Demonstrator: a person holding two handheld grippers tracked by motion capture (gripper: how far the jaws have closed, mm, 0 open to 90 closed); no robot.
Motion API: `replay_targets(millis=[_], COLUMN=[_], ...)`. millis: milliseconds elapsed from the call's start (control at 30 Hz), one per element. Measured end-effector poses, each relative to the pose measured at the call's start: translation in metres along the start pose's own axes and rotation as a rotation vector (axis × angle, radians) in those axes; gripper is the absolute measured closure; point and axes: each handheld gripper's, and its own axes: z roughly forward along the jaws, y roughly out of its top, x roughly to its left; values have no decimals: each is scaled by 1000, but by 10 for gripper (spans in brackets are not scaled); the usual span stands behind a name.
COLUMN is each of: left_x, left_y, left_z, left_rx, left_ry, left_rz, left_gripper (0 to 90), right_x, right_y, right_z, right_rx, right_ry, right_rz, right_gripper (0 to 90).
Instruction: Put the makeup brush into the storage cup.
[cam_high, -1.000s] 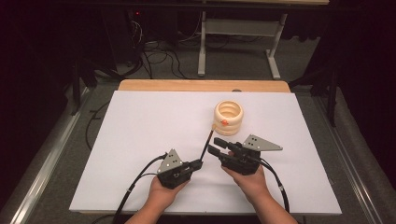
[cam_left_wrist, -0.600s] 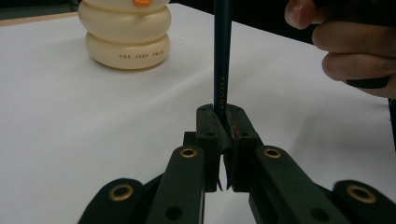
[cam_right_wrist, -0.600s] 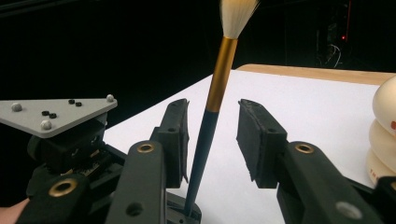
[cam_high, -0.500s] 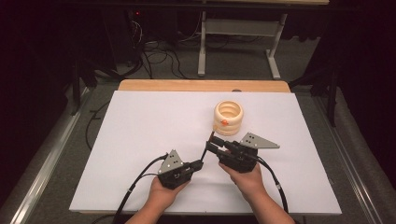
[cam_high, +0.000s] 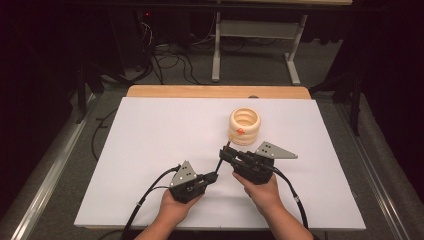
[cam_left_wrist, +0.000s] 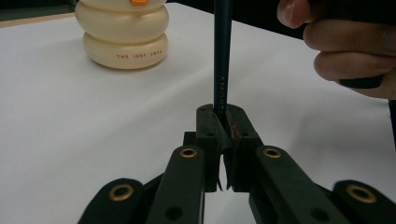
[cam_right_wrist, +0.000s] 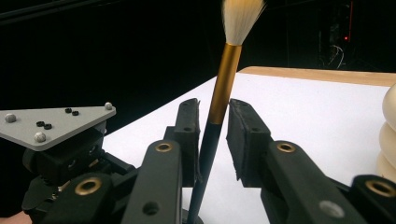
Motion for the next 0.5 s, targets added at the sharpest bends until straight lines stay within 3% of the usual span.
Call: replay_targets(millis=[500], left_x=[0], left_y=[0], left_z=[0], left_rx=[6], left_ry=[0], left_rz=[6], left_gripper=[859], right_x=[0], right_y=[0], right_z=[1], right_rx=[4], right_ry=[26], right_rz=[10], right_gripper=[836])
